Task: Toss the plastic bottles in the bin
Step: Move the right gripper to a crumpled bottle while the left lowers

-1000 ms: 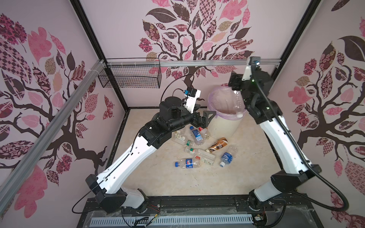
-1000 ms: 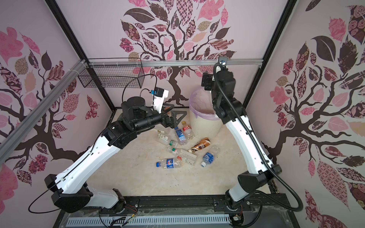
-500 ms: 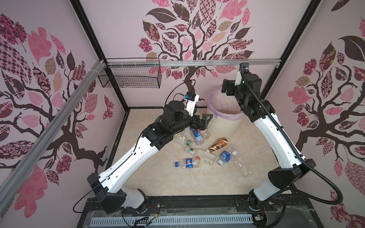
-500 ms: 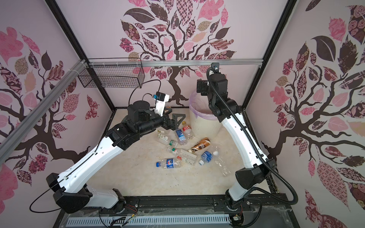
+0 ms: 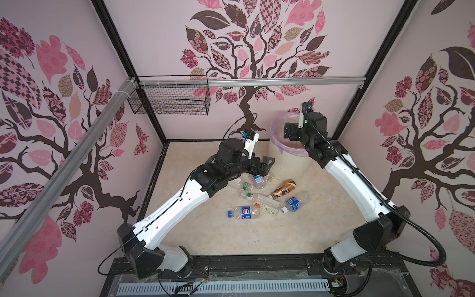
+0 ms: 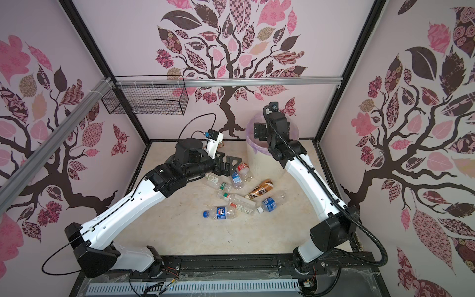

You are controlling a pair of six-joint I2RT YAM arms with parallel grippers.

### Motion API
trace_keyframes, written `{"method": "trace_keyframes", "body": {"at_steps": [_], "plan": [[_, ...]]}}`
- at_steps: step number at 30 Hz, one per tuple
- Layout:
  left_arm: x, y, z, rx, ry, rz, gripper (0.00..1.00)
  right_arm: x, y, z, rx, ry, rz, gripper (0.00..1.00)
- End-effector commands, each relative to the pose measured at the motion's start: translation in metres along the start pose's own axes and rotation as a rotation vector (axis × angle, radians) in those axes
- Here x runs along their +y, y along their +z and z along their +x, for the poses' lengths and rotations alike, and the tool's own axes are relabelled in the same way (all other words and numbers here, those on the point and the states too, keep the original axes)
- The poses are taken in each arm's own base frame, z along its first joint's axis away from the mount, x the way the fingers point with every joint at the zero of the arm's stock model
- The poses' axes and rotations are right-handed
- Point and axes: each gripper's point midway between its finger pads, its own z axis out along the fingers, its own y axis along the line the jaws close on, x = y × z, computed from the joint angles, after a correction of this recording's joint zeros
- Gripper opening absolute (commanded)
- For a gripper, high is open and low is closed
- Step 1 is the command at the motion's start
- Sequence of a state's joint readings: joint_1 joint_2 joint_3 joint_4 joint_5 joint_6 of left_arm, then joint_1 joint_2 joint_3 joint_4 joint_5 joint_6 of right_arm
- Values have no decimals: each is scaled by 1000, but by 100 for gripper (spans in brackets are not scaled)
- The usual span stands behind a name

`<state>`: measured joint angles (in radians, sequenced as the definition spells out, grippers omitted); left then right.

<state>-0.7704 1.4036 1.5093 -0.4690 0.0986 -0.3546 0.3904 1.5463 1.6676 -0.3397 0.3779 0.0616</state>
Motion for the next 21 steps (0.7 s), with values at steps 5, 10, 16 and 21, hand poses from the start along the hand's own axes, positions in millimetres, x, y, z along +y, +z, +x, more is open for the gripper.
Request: {"method": "trace_keyframes", "body": {"at_steps": [5,10,16,21], "plan": [[3,8,15,42,-23,4,98,-5,-32,-27,-74,82,-37,100],[6,7,17,51,-28,-5,98,-5,-30,-12,-30,88,-36,99],[6,5,22,60,-31,-6,98,-21,-34,13,48,127,47,100],[3,3,25,66,-44,14,98,-32,-54,31,96,211,63,99]]}}
